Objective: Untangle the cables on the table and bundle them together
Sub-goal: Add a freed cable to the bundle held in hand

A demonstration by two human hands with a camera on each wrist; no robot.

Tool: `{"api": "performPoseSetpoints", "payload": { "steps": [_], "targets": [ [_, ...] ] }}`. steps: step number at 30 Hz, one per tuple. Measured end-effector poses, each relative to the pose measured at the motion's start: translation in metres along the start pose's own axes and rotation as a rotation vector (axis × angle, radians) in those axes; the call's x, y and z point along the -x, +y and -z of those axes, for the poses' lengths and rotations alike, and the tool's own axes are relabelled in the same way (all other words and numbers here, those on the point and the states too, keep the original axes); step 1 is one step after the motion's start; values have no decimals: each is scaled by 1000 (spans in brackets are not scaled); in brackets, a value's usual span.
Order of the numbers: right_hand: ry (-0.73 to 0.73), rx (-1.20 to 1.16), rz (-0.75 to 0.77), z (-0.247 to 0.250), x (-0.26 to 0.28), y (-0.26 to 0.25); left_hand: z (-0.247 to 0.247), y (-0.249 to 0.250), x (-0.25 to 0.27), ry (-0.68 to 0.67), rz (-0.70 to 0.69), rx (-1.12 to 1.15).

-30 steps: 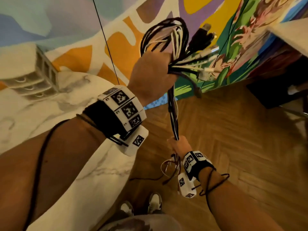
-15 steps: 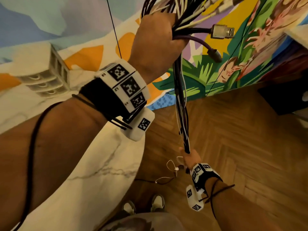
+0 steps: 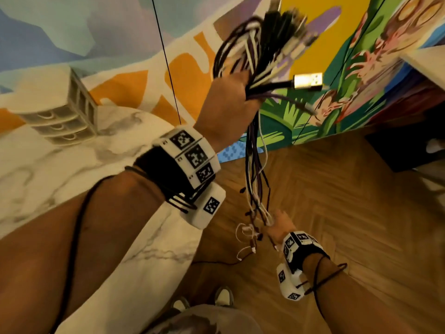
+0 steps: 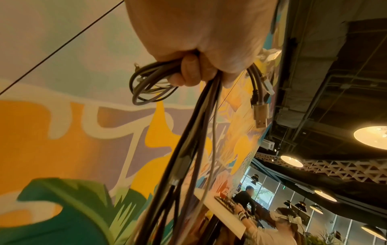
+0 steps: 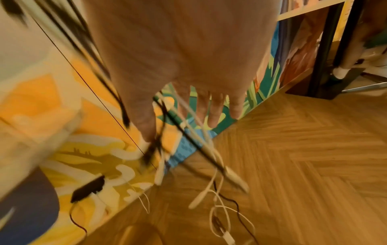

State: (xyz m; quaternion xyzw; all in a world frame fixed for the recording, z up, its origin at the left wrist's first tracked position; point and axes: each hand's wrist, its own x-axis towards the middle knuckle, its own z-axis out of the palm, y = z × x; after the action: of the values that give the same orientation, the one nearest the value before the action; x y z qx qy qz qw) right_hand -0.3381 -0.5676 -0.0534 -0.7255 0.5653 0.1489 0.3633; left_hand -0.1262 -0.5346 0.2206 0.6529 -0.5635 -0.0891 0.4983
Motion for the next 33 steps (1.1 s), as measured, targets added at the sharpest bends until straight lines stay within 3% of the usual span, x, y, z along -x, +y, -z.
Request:
{"api": "performPoseSetpoints", "payload": {
  "steps": [2,5,9,14,17,19,21,25,27,29,31,33],
  "targets": [
    [96,-152,151,20,11,-19,-14,-11,13,-43,51,-10],
    [194,-564,443,60,43,-63,-31,-24,31,-105,114,-4],
    [146,-688,698,90,70,-124,-46,-34,50,-168,172,-26],
    [190,-695,647,72,60,-144,-39,-44,53,-237,283,-74],
    [355,-782,354,66,43,-120,-12,-53,50,-192,368,-80],
    [466,-656,166,67,30,-92,7,-60,46,-106,444,-88],
    [431,-494,34,59,14,-62,23,-64,41,-6,489,-68],
    [143,-166,-156,30,-7,-24,33,-59,32,141,532,197],
    [-50,-55,-134,21,-3,-24,25,-52,35,133,546,330],
    [-149,86,-13,16,0,-36,11,-44,44,96,555,422],
    [-55,162,204,14,-7,-51,-6,-36,57,58,595,501],
    [60,-86,479,22,8,-78,-22,-32,70,33,634,562]
  ]
}}
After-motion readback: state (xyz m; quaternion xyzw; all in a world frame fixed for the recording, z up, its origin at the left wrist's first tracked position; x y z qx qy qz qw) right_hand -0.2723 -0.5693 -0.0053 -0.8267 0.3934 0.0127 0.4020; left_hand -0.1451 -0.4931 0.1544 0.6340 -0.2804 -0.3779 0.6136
